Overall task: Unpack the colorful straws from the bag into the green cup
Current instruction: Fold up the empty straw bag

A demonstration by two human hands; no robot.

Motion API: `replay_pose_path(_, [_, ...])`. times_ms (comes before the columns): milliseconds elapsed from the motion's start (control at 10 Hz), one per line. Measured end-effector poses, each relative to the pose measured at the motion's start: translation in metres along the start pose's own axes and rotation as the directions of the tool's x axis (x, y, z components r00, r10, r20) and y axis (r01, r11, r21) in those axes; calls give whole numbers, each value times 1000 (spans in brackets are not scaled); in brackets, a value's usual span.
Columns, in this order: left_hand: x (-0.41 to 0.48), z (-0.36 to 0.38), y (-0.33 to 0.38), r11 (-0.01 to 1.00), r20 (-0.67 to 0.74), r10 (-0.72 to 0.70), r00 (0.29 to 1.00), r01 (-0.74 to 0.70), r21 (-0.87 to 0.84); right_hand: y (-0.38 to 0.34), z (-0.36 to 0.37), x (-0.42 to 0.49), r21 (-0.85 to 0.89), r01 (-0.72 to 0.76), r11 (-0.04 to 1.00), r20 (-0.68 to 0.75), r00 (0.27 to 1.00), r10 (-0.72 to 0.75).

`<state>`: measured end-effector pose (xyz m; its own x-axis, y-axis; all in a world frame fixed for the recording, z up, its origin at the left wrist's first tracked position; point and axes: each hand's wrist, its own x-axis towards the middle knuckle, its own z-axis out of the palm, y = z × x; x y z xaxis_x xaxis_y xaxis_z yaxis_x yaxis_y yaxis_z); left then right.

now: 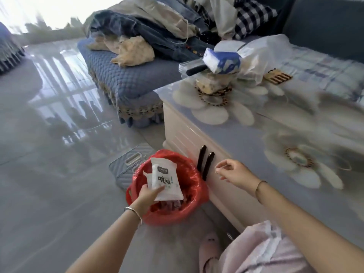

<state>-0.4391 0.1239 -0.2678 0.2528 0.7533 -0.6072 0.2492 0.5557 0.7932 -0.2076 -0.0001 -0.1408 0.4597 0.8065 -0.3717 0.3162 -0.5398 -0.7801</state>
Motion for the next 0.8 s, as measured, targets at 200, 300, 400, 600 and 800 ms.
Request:
replay_pose_path(200, [28,14,-27,994,-83,-101,991,104,28,42,39,13,-96,-91,991,139,985,104])
replay_pose_path(300, [34,13,-35,986,-113,-97,989,111,124,60,46,13,-144,-121,982,204,967,149])
replay_pose_path(400, [31,15,-35,969,-190,-71,979,113,220,70,43,11,-188,-135,973,230,957,177])
replay_pose_path(600, [19,30,-20,941,-309,104,945,7,338,68,30,2,-133,-150,980,165,971,171])
replay_pose_path(800, [5,46,2,916,-292,200,935,-73,394,58,16,-11,-48,-75,996,138,987,81])
